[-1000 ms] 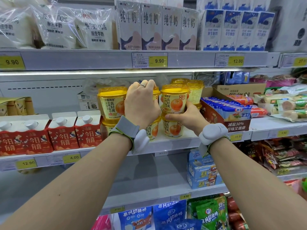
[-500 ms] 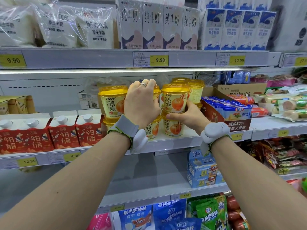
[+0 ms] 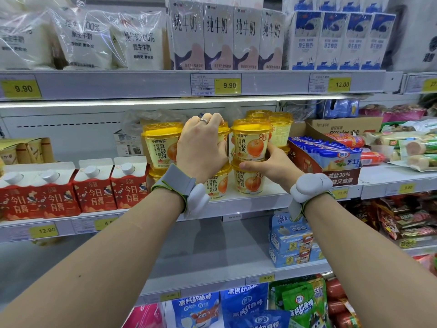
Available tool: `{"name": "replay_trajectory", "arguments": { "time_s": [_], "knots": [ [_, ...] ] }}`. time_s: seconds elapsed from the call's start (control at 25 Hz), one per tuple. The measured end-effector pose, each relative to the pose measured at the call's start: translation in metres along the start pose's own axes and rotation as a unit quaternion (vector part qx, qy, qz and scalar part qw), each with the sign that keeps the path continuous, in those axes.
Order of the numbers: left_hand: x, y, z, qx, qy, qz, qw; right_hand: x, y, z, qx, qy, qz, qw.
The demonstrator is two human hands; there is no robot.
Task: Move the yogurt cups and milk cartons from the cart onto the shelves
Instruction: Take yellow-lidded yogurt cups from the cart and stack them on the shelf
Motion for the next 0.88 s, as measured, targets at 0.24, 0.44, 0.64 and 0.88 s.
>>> {"name": "replay_trajectory", "arguments": {
  "time_s": [0.24,0.44,0.64,0.88],
  "knots": [
    [-0.0012,-0.0001,-0.0002,0.002,-0.002,0.000,1.000,0.0000,0.0003,-0.0009,0.005,0.008,-0.002,1.000],
    [-0.0011,-0.0005,0.0012,-0.007,0.001,0.004,1.000,0.0018,-0.0006,0.0015,-0.001,0.018,-0.015,1.000],
    [-0.0011,0.0007,-0.0001,-0.006,0.002,0.005,1.000,-0.0005,-0.0004,0.0001,0.000,0.017,-0.013,1.000],
    [-0.0018,-0.0001,0.0004,-0.007,-0.002,-0.001,1.000,-0.0018,-0.0018,-0.0003,-0.014,0.012,-0.024,1.000]
  ]
}}
Point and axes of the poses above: each hand's wrist, its own x-axis towards the middle knuckle, its own z-axis out of the back of the hand, y = z × x, the point moved 6 cm from there along x, towards the middle knuckle, and after that the axes turned 5 degrees about -x, right-handed, at the moved point
